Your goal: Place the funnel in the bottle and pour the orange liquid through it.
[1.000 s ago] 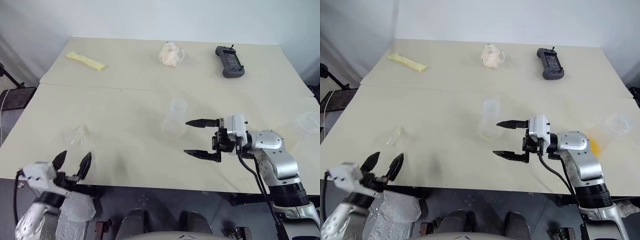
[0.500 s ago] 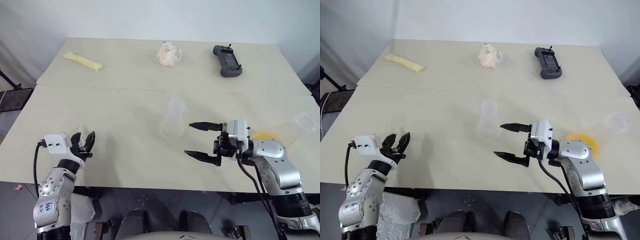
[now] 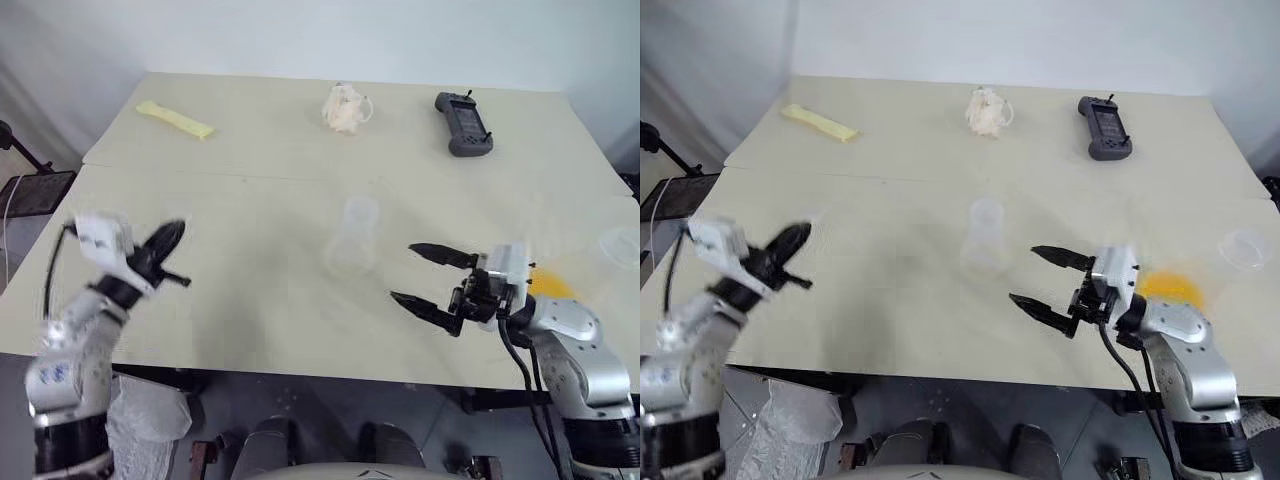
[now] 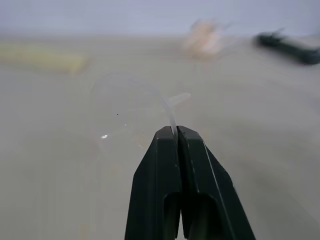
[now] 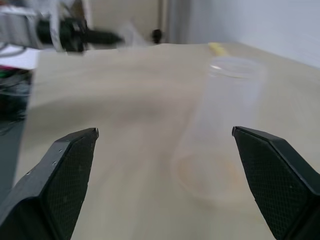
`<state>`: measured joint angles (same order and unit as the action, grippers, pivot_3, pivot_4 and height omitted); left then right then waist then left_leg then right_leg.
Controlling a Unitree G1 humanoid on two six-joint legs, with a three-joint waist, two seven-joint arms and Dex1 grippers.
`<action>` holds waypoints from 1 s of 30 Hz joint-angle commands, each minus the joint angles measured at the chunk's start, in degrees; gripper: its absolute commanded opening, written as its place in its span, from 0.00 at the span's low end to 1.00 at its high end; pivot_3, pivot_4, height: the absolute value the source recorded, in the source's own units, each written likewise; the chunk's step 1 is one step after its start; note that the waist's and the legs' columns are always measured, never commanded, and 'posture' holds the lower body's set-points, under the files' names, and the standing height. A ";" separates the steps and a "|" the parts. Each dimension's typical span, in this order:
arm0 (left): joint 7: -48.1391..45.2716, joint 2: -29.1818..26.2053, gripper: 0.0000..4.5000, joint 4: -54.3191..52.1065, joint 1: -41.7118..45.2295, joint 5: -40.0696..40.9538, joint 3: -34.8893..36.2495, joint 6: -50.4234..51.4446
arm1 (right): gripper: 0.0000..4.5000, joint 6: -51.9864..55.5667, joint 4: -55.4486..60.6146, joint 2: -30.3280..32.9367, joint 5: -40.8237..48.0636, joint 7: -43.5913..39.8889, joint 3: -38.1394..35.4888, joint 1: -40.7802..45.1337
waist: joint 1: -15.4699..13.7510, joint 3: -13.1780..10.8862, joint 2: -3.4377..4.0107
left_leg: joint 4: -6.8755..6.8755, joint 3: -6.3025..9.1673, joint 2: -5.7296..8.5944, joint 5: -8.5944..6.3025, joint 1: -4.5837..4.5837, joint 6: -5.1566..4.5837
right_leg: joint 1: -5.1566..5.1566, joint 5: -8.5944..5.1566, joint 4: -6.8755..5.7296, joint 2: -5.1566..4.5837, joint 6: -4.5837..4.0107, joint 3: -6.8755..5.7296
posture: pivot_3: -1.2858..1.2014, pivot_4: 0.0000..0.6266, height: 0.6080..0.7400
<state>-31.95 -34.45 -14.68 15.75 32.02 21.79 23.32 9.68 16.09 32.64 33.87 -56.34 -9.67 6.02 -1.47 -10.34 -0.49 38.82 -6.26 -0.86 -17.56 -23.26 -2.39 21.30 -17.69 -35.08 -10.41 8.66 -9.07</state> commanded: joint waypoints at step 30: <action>-40.25 -2.41 0.10 30.72 44.73 -20.23 -31.52 -18.00 | 1.00 -3.32 11.11 -11.58 1.11 16.52 -1.68 -10.37 | 0.31 -0.01 0.13 | -0.41 -0.42 -0.01 0.13 0.14 0.28 | 0.31 -0.07 0.01 0.44 -0.11 0.29 | 0.52 0.24 1.00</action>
<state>-71.65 -37.24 15.91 58.42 12.08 -10.14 6.84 7.62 24.47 21.33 34.70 -40.30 -11.32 -3.98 -1.16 -10.35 -0.36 38.44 -6.68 -0.87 -17.43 -23.13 -2.11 21.61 -17.75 -35.07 -9.96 8.55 -8.77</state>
